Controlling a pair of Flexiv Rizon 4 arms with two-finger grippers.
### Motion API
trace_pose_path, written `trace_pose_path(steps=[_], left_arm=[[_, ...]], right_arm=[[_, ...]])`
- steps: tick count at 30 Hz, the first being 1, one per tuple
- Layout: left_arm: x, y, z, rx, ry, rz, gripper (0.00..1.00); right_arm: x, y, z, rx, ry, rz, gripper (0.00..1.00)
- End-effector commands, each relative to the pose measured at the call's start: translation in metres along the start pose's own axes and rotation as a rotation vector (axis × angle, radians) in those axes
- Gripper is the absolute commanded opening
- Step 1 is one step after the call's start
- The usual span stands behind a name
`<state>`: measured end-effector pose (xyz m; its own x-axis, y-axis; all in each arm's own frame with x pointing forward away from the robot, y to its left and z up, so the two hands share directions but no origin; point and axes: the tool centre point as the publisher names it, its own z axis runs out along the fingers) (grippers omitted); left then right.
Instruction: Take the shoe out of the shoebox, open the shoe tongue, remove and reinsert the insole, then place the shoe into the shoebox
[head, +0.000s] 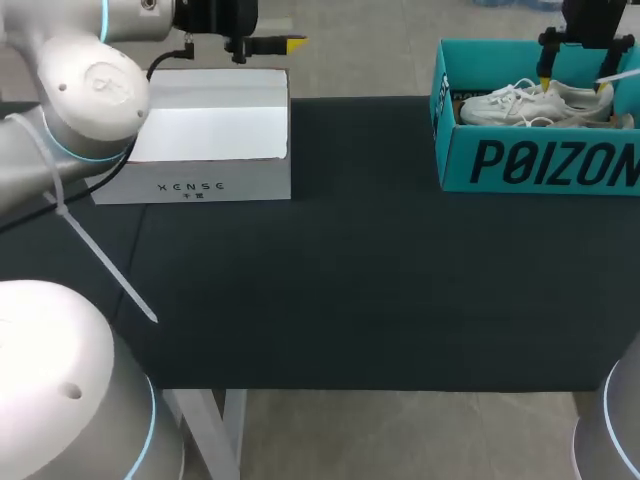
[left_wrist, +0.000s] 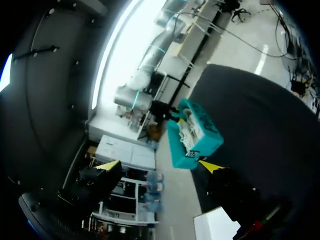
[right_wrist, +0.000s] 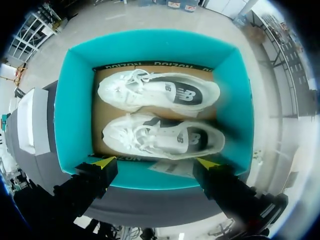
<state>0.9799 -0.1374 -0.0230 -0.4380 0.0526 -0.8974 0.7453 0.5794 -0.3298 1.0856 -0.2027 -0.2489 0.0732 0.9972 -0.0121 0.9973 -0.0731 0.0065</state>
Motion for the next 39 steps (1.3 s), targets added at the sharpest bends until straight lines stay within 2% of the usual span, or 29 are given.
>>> trace_pose_path(steps=[1,4,16,20,24,28,35,39], left_arm=[[0.005,-0.002,-0.002,-0.779,-0.195,-0.647,1.0],[0.0,0.011,-0.004,-0.871,-0.285,-0.821,1.0],[-0.001,0.012,-0.004,-0.865,-0.302,-0.805,1.0],[-0.018,0.03,0.002,-0.939,-0.233,-0.935,1.0],[-0.027,0.042,0.007,-0.983,-0.167,-1.068,1.0],[-0.031,0.047,0.007,-1.012,-0.092,-1.174,1.0],[-0.03,0.053,0.006,-1.059,-0.051,-1.202,1.0],[-0.03,0.059,0.007,-1.098,0.017,-1.327,1.0]], right_arm=[[-0.004,-0.008,0.002,-0.054,0.011,0.005,1.0],[-0.005,-0.01,0.003,-0.048,0.03,0.01,1.0],[0.0,-0.017,0.024,0.021,0.058,0.037,1.0],[0.002,-0.017,0.026,0.031,0.054,0.038,1.0],[0.004,-0.018,0.026,0.034,0.057,0.046,1.0],[0.003,-0.02,0.026,0.036,0.057,0.054,1.0],[0.004,-0.026,0.023,0.039,0.06,0.056,1.0],[0.006,-0.027,0.02,0.073,0.039,0.061,1.0]])
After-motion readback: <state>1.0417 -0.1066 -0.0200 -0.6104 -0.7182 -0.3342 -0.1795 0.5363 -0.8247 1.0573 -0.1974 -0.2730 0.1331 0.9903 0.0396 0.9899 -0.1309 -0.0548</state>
